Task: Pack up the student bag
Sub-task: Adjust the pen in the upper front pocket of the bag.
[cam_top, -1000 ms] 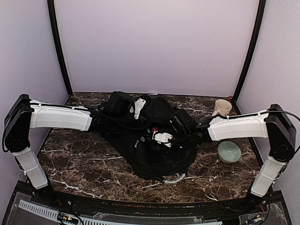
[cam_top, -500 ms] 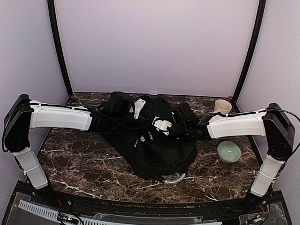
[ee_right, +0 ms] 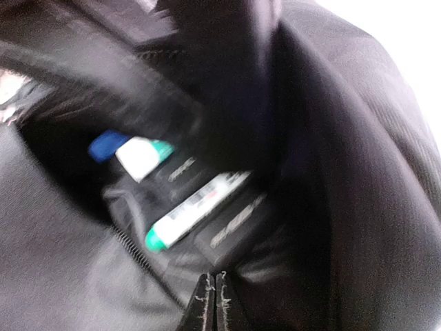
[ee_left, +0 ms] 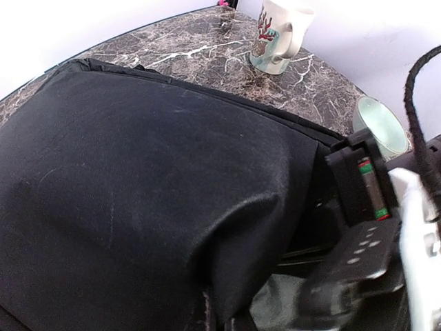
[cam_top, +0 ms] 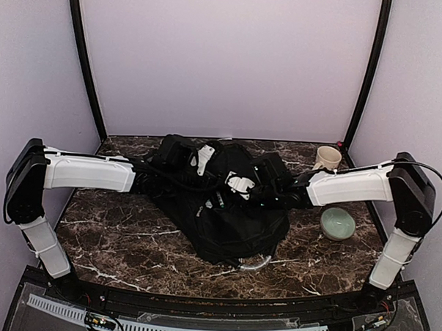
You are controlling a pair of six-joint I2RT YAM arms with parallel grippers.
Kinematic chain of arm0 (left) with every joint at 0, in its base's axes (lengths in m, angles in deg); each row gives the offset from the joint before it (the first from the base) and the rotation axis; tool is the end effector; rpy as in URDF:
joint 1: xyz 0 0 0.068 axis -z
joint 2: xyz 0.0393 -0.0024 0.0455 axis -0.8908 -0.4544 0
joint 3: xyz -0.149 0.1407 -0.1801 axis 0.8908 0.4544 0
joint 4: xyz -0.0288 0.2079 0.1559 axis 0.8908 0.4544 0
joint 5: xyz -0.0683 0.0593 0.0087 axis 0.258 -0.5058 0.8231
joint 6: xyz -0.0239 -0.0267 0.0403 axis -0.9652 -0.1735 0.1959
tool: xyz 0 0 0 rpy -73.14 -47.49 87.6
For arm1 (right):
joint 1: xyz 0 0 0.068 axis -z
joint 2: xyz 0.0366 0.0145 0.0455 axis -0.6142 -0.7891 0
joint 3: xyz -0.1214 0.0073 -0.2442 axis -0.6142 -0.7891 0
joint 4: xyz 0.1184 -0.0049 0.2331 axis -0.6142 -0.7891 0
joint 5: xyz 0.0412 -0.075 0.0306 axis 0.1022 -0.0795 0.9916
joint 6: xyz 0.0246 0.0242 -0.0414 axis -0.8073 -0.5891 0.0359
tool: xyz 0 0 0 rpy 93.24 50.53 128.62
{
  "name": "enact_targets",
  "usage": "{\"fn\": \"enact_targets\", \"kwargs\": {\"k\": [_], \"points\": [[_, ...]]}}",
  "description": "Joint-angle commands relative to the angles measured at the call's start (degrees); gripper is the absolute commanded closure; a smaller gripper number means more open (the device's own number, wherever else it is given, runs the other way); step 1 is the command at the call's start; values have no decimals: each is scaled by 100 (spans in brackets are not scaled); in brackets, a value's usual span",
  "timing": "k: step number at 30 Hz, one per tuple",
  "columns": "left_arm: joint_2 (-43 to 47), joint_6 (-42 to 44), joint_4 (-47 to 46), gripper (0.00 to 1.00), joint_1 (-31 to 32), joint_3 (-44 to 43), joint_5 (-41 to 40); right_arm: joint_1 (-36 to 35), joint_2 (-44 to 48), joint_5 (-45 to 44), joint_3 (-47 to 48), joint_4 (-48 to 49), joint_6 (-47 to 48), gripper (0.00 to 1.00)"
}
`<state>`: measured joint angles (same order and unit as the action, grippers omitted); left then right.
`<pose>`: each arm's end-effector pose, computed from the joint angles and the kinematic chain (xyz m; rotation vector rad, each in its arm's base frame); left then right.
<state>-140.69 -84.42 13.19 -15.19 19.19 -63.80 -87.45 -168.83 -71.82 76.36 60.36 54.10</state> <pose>0.2606 -0.2928 0.2461 0.7503 1.9966 -0.7234 0.2482 0.2933 0.1964 -1.3445 1.8386 0.2970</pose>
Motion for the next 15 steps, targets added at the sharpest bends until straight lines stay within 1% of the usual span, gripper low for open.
{"fn": "enact_targets", "kwargs": {"k": [1, 3, 4, 5, 6, 7, 8, 9, 11, 13, 15], "points": [[349, 218, -250, 93, 64, -189, 259, 74, 751, 529, -117, -647, 87, 93], [356, 376, -343, 84, 71, -112, 292, 183, 923, 937, -76, -1165, 255, 87], [343, 482, -337, 80, 72, -96, 274, 242, 1039, 1135, -67, -1421, 361, 82], [311, 594, -287, 76, 79, -104, 264, 306, 1196, 1287, -46, -1664, 479, 75], [276, 707, -191, 72, 85, -141, 252, 345, 1285, 1408, -7, -2020, 606, 56], [239, 821, -58, 67, 106, -206, 264, 374, 1362, 1533, 42, -2193, 735, 8], [211, 935, 98, 62, 146, -342, 297, 396, 1442, 1561, 109, -2567, 840, 1], [190, 1073, 283, 57, 209, -459, 317, 433, 1531, 1563, 151, -2763, 876, 1], [191, 1294, 631, 52, 327, -705, 233, 518, 1758, 1576, 235, -3022, 924, 0], [307, 1193, 932, 49, 336, -824, 302, 630, 2017, 1545, 314, -3104, 864, 0], [576, 947, 1082, 45, 336, -763, 169, 726, 2148, 1413, 469, -3036, 702, 0]]}}
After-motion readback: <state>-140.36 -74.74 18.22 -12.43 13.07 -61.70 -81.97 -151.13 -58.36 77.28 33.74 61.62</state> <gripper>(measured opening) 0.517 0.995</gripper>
